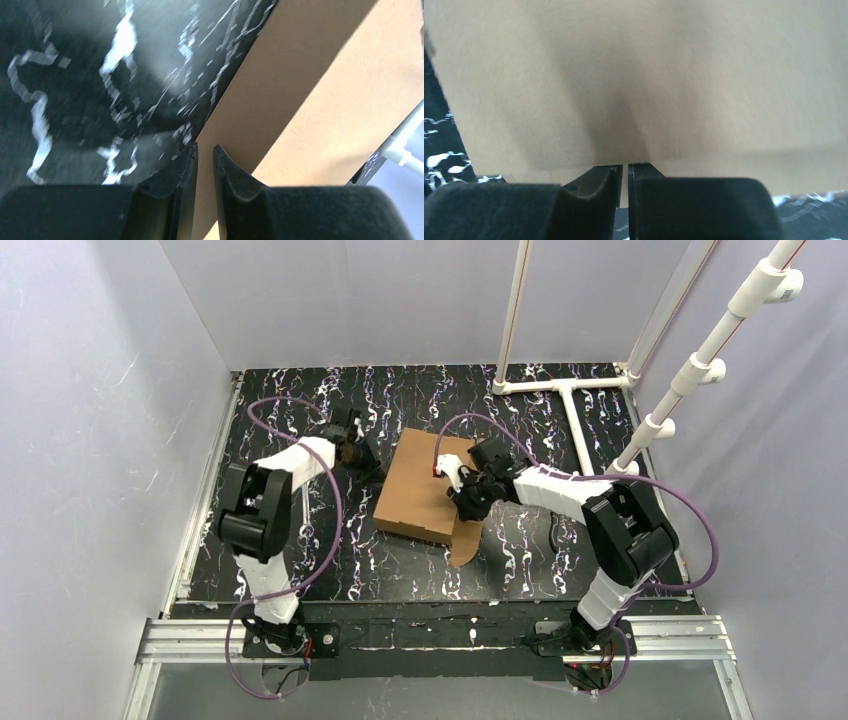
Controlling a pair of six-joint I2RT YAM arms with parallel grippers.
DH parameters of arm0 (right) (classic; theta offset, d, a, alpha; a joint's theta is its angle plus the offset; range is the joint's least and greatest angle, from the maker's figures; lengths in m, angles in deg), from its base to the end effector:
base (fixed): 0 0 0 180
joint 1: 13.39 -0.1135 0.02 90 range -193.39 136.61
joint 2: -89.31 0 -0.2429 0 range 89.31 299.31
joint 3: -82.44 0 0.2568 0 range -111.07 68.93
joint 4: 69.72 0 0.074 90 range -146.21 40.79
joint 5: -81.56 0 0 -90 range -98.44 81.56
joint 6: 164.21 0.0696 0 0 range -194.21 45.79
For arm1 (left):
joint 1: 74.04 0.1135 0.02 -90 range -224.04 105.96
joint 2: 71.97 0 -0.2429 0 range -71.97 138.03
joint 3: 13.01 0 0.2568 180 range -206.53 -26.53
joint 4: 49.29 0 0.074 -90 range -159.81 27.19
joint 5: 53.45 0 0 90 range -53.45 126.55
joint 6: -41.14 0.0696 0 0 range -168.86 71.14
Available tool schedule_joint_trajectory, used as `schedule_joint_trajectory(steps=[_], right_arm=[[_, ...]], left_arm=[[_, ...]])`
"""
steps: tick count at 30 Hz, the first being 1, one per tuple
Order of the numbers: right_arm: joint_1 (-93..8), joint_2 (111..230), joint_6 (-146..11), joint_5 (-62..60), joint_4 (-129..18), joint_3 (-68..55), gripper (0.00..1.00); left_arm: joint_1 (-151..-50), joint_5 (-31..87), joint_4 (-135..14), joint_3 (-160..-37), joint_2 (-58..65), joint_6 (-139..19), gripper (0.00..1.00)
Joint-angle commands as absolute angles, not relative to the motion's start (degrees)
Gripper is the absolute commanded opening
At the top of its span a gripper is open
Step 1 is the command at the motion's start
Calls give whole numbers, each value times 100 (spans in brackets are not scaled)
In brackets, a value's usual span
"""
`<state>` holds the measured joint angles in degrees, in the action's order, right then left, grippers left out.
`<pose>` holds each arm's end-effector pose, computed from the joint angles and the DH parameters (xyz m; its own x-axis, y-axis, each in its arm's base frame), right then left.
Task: Fold the paper box
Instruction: Close the paper box at the center of the board.
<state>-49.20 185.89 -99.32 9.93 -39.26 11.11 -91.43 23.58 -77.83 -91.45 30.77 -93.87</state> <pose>0.2783 0.2278 0.1295 -0.3100 -0.7202 -0.6206 -0.9175 0.3977 -0.0033 0.3706 -0.1324 0.1317 -0.8352 -0.4606 -0.3005 -0.2405 0.7973 -0.5537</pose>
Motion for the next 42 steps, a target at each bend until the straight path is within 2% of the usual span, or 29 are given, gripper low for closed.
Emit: schedule_joint_trajectory(steps=[1,7,12,14,18,21,23,28,32,36,42], right_arm=[[-5161,18531,-9508,1608,-4725,1180,19],[-5003,17840,-10036,1880,-4480,1495,37],[-4121,17215,-10544,2522,-3914,1317,59],[-3822,17120,-10390,2584,-3986,1328,70],[-3355,17156,-9205,2060,-4923,1623,97],[-3187,17309,-7782,1202,-6225,2108,98],[-3178,17489,-7122,574,-6530,2135,98],[-3137,17570,-6709,274,-6978,2310,98],[-3007,17593,-6307,-214,-7174,2492,97],[-2967,17760,-5812,-752,-7605,2741,95],[-2924,18131,-5449,-315,-8369,2940,93]], left_arm=[[-9250,1651,-8703,-10148,3581,-8287,19],[-8982,2343,-9415,-10989,3445,-7324,40],[-8866,2826,-9296,-10795,2409,-6608,62],[-8850,2589,-8977,-10358,1866,-6486,75],[-8832,1262,-8365,-9470,1017,-6669,97],[-8916,1025,-8110,-8829,564,-6831,98],[-8986,1165,-8077,-8442,271,-6795,98],[-9012,1529,-7979,-7717,-421,-6792,98],[-8986,1438,-7538,-7389,-475,-7196,98],[-8988,975,-7542,-7922,105,-6847,98],[-9201,1039,-8695,-9440,1336,-5388,97]])
